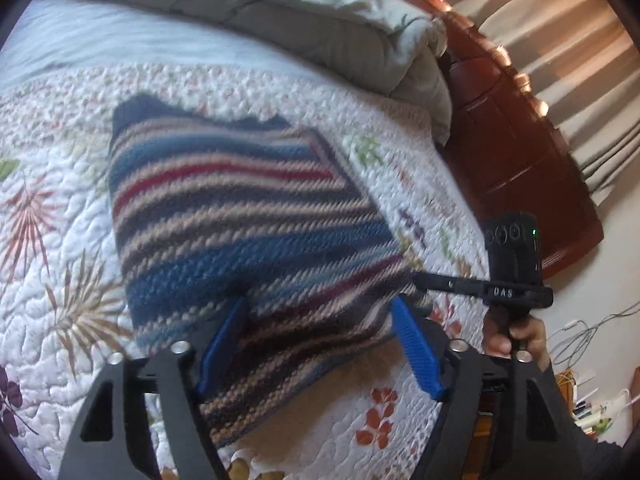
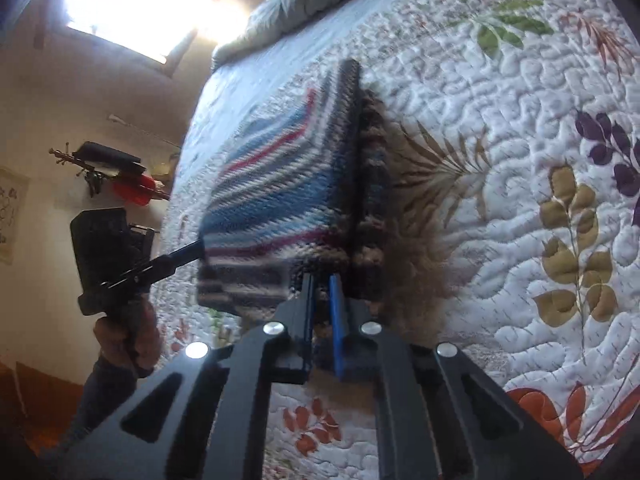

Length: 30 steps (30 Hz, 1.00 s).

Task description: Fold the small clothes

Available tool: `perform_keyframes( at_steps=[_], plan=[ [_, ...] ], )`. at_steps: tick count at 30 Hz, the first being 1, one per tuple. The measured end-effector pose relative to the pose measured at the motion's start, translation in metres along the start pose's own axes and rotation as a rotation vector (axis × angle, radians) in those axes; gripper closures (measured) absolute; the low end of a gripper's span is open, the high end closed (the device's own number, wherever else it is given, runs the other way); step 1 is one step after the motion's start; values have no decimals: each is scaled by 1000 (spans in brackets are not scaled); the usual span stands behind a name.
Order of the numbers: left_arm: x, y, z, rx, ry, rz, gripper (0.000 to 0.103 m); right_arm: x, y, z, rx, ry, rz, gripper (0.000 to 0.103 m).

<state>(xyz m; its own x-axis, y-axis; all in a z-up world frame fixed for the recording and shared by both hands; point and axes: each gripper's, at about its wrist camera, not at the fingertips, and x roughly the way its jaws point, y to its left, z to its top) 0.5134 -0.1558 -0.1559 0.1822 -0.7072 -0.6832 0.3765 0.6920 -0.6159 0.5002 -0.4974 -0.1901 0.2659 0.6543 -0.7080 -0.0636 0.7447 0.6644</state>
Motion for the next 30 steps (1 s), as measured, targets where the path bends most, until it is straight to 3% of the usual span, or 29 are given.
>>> perform_keyframes(
  at_steps=[2, 5, 6, 7, 9, 10, 12, 14, 16, 17, 20, 21, 22, 26, 30],
  plan=[
    [16, 16, -11, -41, 58, 29, 50, 5, -9, -7, 9, 7, -24, 98],
    [21, 21, -20, -40, 66, 45, 52, 1, -10, -11, 5, -5, 7, 93],
    [17, 19, -19, -41, 52, 29, 50, -5, -5, -12, -3, -21, 32, 88],
    [10, 16, -19, -45, 28, -9, 46, -10, -1, -14, -6, -27, 43, 70],
    [-2, 11, -21, -43, -12, -48, 42, -10, 4, -14, -22, -22, 20, 54],
    [-5, 9, -24, -36, -20, -58, 41, -6, 7, -15, -41, -11, 4, 56],
    [-4, 8, -32, -31, -6, -42, 41, 2, 10, -15, -74, 5, -55, 88],
    [5, 12, -44, -17, 38, 8, 42, 2, 7, -10, -68, 0, -88, 89],
    [7, 15, -53, -17, 40, 4, 43, 1, 6, -5, -64, 4, -126, 89],
    [5, 14, -54, -18, 31, -1, 42, 1, 9, -3, -75, 14, -129, 89],
    [-9, 5, -56, 7, -11, -40, 36, -9, 18, 9, -106, 18, -115, 75],
    [-16, 0, -57, 26, -36, -51, 34, -15, 17, 18, -88, -14, -111, 58],
    [-19, -2, -61, 37, -55, -52, 29, -22, 16, 32, -66, -70, -116, 54],
    [-30, -4, -65, 24, -87, -74, 25, -8, 13, 75, -9, -106, -55, 54],
    [-31, -6, -68, 26, -86, -93, 24, 34, 14, 107, -1, -87, -84, 54]
  ],
)
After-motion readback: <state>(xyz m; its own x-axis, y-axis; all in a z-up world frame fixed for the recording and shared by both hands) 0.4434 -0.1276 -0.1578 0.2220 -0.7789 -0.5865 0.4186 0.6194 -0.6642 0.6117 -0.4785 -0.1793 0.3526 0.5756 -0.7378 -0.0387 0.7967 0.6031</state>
